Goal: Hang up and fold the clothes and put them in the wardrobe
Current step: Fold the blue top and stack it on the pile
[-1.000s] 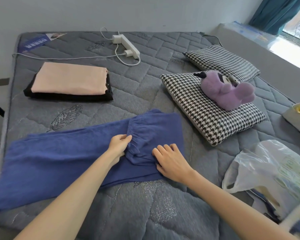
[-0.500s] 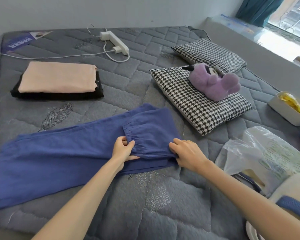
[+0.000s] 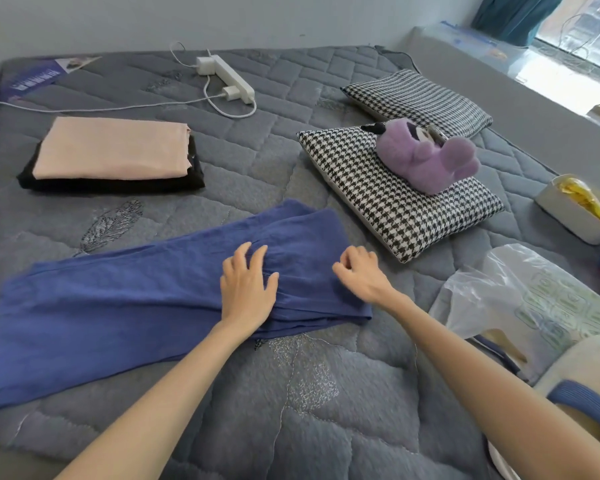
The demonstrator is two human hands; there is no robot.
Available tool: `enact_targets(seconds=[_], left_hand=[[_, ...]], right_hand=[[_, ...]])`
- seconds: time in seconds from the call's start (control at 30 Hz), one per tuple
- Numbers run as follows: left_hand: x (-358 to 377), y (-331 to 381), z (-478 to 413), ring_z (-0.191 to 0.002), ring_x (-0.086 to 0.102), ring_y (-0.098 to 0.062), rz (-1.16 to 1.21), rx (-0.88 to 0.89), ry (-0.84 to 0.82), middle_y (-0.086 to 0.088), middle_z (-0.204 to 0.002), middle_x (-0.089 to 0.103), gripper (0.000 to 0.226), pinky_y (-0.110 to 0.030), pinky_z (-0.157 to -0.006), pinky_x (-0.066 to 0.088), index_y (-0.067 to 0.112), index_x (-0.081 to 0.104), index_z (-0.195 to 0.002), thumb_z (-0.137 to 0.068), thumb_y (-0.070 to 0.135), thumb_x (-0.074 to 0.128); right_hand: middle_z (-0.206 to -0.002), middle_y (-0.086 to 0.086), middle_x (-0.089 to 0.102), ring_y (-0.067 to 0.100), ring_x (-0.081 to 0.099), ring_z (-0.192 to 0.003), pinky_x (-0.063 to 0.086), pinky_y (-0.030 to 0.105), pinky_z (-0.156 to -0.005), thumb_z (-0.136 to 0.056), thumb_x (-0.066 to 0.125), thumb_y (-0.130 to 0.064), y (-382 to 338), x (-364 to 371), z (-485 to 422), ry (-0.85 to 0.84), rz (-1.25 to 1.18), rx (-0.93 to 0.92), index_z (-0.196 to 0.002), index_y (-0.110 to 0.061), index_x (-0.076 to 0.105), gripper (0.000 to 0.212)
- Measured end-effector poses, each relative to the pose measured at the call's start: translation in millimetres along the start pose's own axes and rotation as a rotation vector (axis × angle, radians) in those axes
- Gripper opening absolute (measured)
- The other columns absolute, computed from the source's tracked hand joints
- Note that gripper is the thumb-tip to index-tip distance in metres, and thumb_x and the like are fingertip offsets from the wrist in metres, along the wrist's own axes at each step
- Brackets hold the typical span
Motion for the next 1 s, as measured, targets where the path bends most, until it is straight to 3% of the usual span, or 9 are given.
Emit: enact_targets(seconds=[0.07,0.13,0.2,0.33,0.43,0.53,0.67,0.87,1.0], left_hand=[[14,4,1,-0.145,0.007,-0.027,-0.083,0.059,-0.123,-0.002,-0.16,0.006,0.056,-0.043,-0.114,0.02,0.025,0.023,-0.151,-0.1,0.041,0.039],[31,-4,4,-0.147,-0.008,-0.025,-0.132,0.063,-0.257,0.001,-0.161,-0.006,0.057,-0.048,-0.118,0.006,0.029,0.011,-0.153,-0.102,0.042,0.031],[42,-16,6,-0.147,-0.016,-0.025,-0.16,0.052,-0.347,0.004,-0.161,-0.013,0.058,-0.051,-0.117,-0.002,0.031,0.001,-0.153,-0.103,0.042,0.026],[48,-31,5,-0.146,-0.018,-0.023,-0.188,0.081,-0.396,0.01,-0.159,-0.019,0.061,-0.049,-0.115,-0.01,0.035,-0.01,-0.151,-0.101,0.049,0.022],[49,-34,4,-0.146,-0.019,-0.022,-0.151,0.078,-0.423,0.013,-0.158,-0.019,0.06,-0.051,-0.114,-0.014,0.038,-0.01,-0.15,-0.1,0.053,0.02],[45,-33,2,-0.145,-0.021,-0.015,0.002,0.03,-0.425,0.018,-0.158,-0.011,0.056,-0.049,-0.112,-0.019,0.037,0.0,-0.152,-0.1,0.053,0.015],[23,-36,-2,-0.146,-0.015,-0.01,0.153,0.027,-0.34,0.012,-0.16,0.006,0.051,-0.043,-0.116,-0.011,0.028,0.018,-0.152,-0.103,0.043,0.02],[-17,-58,-1,-0.147,-0.002,-0.008,0.349,-0.041,-0.207,0.008,-0.158,0.021,0.045,-0.037,-0.12,0.006,0.023,0.029,-0.15,-0.105,0.027,0.031],[-39,-78,6,-0.147,0.004,-0.011,0.407,-0.103,-0.18,-0.001,-0.156,0.027,0.046,-0.031,-0.114,0.018,0.025,0.034,-0.147,-0.103,0.017,0.039]], right_hand=[[-0.119,0.008,0.045,0.033,0.036,-0.116,0.031,0.042,-0.096,-0.092,0.05,-0.032,16,2,-13,0.116,-0.108,0.151,-0.104,-0.016,0.046,0.021],[-0.135,0.015,0.039,0.038,0.032,-0.127,0.028,0.045,-0.104,-0.092,0.055,-0.042,29,7,-22,0.135,-0.147,0.281,-0.127,-0.008,0.04,0.051],[-0.139,0.013,0.041,0.036,0.033,-0.13,0.032,0.044,-0.103,-0.088,0.059,-0.053,34,11,-30,0.123,-0.189,0.323,-0.133,-0.005,0.037,0.069],[-0.119,0.001,0.06,0.017,0.056,-0.1,0.046,0.032,-0.079,-0.077,0.07,-0.058,32,11,-38,0.068,-0.394,0.318,-0.116,-0.011,0.053,0.063],[-0.103,-0.001,0.068,0.018,0.063,-0.095,0.053,0.036,-0.08,-0.073,0.075,-0.054,29,10,-43,0.016,-0.382,0.28,-0.101,-0.014,0.065,0.05],[-0.107,0.005,0.069,0.019,0.067,-0.089,0.056,0.032,-0.073,-0.077,0.078,-0.04,24,12,-43,-0.107,-0.531,0.306,-0.099,-0.014,0.066,0.036],[-0.118,0.008,0.067,0.022,0.067,-0.098,0.055,0.035,-0.08,-0.088,0.069,-0.033,8,10,-38,-0.301,-0.683,0.344,-0.114,-0.015,0.063,0.032],[-0.12,0.0,0.066,0.017,0.063,-0.109,0.05,0.032,-0.093,-0.101,0.048,-0.032,-51,-1,-34,-0.428,-0.757,0.2,-0.132,-0.026,0.052,0.033],[-0.109,-0.001,0.063,0.015,0.063,-0.091,0.055,0.028,-0.068,-0.102,0.043,-0.033,-110,12,-19,-0.514,-0.788,0.173,-0.129,-0.032,0.049,0.028]])
Point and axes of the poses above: each hand's wrist, its own z-axis away from the middle knuckle, its own x-axis out of the palm, y = z × x, the point moved 7 cm from there along -z, towards the middle knuckle
